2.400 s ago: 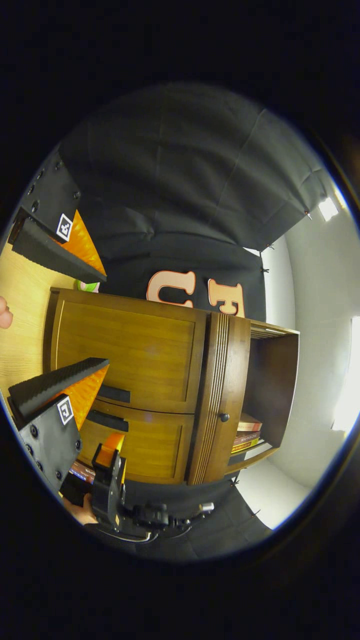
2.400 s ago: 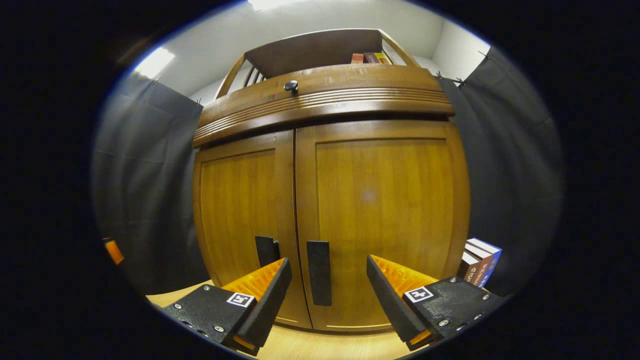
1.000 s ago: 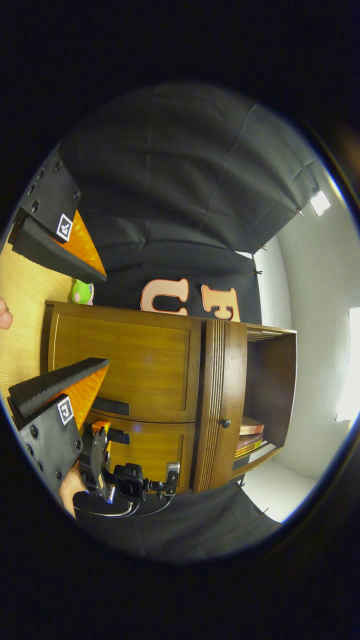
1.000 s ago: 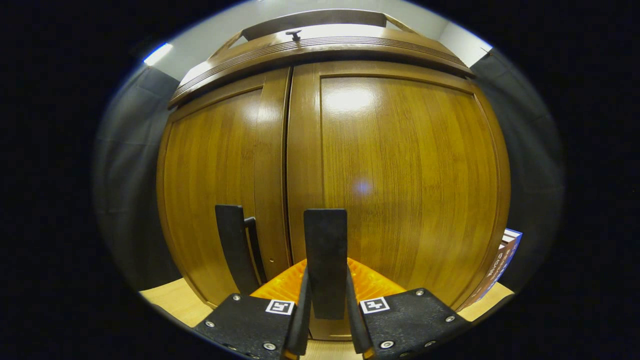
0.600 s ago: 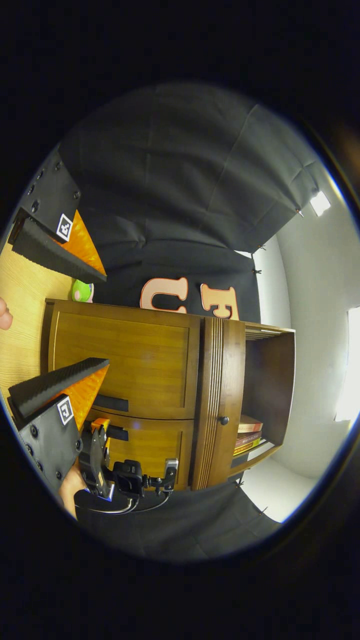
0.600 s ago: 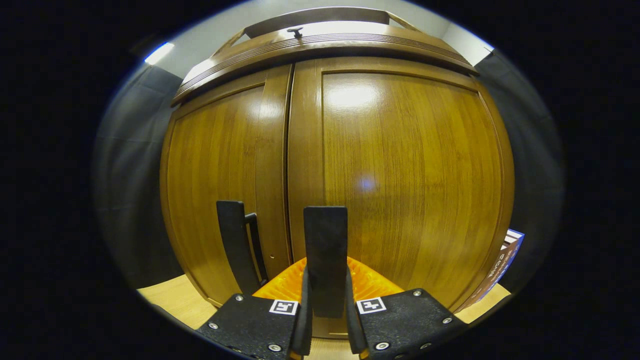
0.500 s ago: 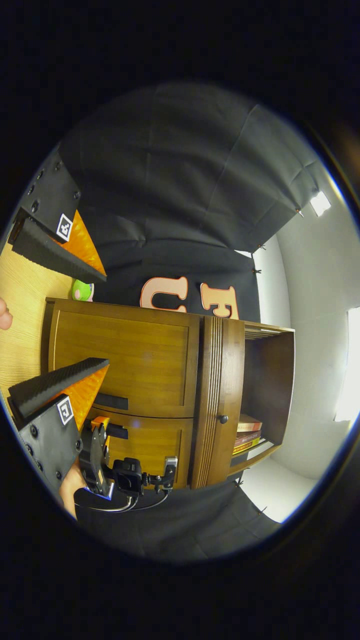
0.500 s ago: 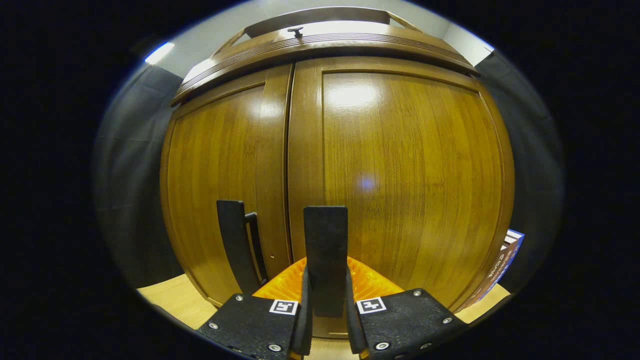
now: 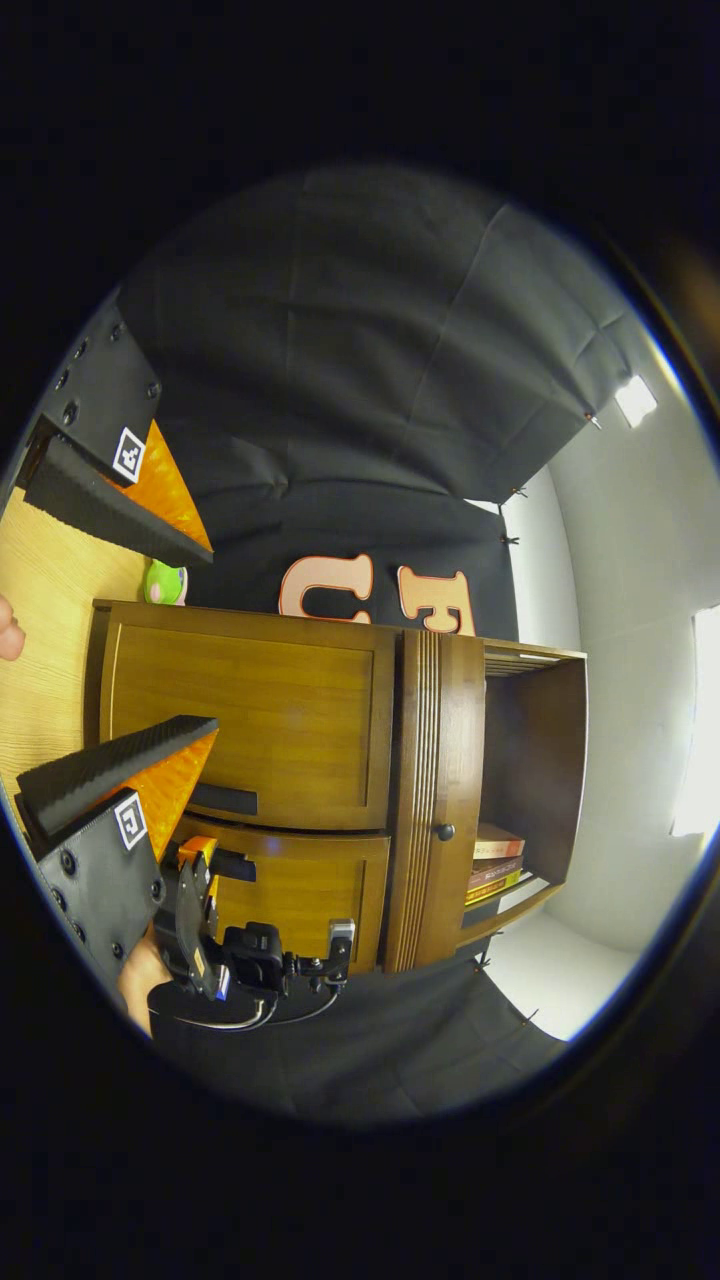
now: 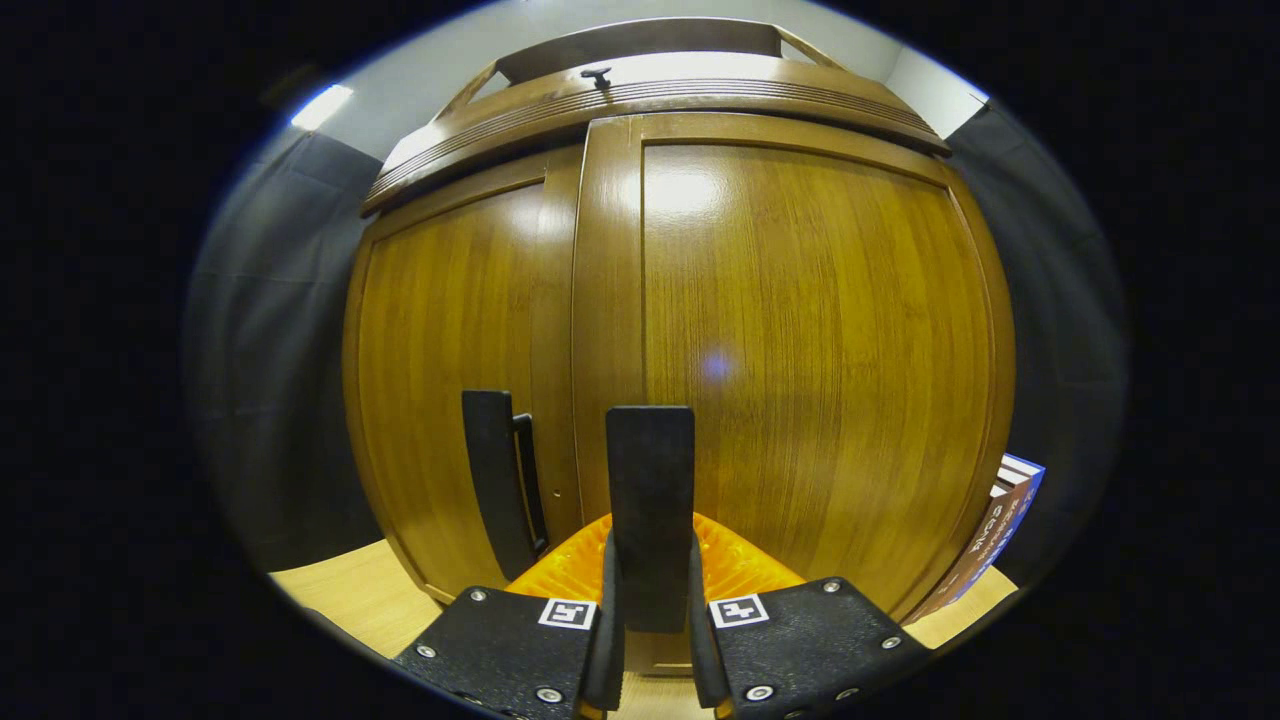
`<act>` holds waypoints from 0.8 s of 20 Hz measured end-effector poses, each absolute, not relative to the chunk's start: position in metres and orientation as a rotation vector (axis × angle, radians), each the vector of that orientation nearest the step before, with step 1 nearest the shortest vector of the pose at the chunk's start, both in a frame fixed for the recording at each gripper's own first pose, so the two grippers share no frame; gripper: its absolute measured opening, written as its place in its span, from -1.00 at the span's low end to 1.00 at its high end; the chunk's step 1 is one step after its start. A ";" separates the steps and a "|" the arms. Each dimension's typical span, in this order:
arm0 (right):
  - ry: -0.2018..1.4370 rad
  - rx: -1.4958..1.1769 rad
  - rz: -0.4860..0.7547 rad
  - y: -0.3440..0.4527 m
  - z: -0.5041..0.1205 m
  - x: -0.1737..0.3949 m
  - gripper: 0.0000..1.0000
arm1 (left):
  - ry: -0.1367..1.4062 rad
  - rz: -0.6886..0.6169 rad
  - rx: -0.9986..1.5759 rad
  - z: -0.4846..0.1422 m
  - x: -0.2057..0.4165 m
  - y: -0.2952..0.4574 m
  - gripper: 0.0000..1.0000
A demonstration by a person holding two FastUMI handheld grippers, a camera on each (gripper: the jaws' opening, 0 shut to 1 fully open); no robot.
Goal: Open the right door of the double-door shoe cabinet with the right hand, and open the left door with the left hand.
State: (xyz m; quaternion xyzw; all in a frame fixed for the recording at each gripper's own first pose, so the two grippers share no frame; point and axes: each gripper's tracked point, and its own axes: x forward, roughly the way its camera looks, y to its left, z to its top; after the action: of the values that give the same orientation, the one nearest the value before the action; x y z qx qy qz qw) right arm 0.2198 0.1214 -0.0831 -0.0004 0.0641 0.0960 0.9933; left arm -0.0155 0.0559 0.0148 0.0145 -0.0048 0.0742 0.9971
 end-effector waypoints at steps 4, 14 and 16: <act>0.129 0.003 0.216 0.116 -0.082 0.197 -0.46 | -0.014 0.133 0.038 0.018 -0.018 0.049 0.97; 0.144 0.039 0.224 0.086 -0.074 0.140 -0.46 | 0.011 0.088 0.040 0.011 -0.016 0.030 0.97; 0.141 0.034 0.218 0.078 -0.073 0.127 -0.46 | 0.016 0.077 0.039 0.008 -0.013 0.025 0.93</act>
State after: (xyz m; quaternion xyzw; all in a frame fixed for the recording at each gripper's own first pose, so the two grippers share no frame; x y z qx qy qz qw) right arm 0.1274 0.0781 -0.0734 0.0167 0.0702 0.1087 0.9915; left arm -0.0130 0.0252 0.0085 0.0193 0.0080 0.0385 0.9990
